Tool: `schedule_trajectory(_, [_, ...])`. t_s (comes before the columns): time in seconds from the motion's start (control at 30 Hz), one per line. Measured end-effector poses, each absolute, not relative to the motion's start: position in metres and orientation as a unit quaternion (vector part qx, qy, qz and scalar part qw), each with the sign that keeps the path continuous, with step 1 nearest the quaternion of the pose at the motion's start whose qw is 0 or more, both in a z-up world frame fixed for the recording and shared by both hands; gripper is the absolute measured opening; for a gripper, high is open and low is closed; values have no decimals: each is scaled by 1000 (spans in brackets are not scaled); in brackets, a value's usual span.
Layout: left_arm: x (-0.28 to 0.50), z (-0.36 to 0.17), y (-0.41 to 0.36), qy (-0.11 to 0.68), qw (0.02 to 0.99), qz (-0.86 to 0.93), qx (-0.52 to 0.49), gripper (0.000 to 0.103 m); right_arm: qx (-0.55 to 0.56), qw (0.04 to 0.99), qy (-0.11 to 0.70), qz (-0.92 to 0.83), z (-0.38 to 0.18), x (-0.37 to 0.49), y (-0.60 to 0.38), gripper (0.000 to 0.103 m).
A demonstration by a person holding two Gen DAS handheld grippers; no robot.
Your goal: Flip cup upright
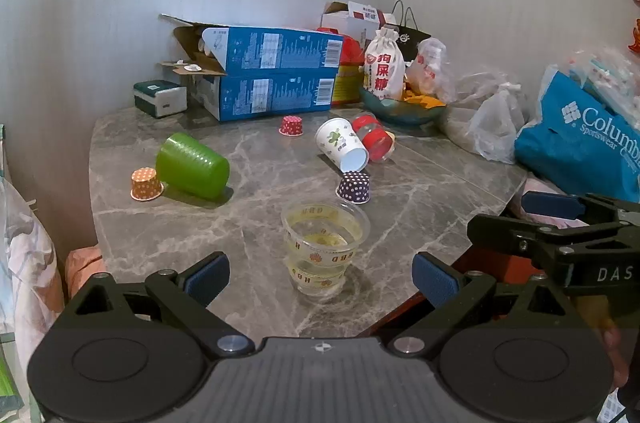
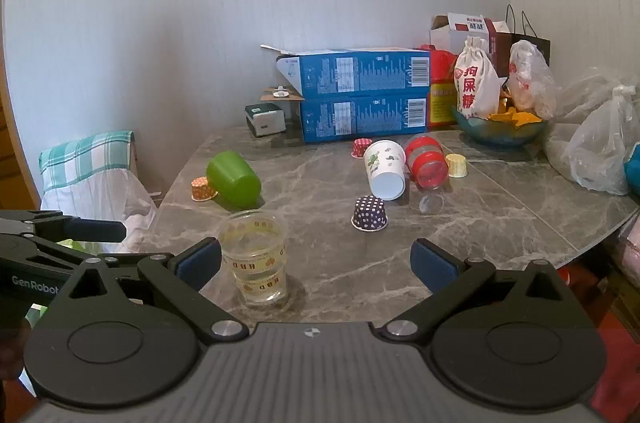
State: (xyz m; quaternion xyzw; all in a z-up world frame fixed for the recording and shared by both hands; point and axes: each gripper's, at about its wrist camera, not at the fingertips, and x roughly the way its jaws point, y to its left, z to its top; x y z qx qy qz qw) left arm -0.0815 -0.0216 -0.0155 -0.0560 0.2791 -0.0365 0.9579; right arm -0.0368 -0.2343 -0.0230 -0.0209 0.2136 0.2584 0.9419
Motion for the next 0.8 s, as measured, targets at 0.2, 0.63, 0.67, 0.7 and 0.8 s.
schedule_trajectory(0.2, [-81,-16,-22,281,957,-36,-56,99,-16,941,217,258,-24,-34,-235,102])
schedule_trajectory(0.63, [-82,-16,-22,279,958,-33,-54,99,-19,941,216,260,-24,-35,-235,102])
schedule_trajectory(0.67, [-82,-15,-22,279,958,-33,-54,99,-19,941,217,260,-24,-35,-235,102])
schedule_trajectory(0.7, [-82,-15,-22,279,958,-32,-53,99,-18,941,217,260,-24,-35,-235,102])
schedule_trajectory(0.8, [-81,-15,-21,281,958,-33,-55,99,-18,940,218,261,-25,-36,-235,102])
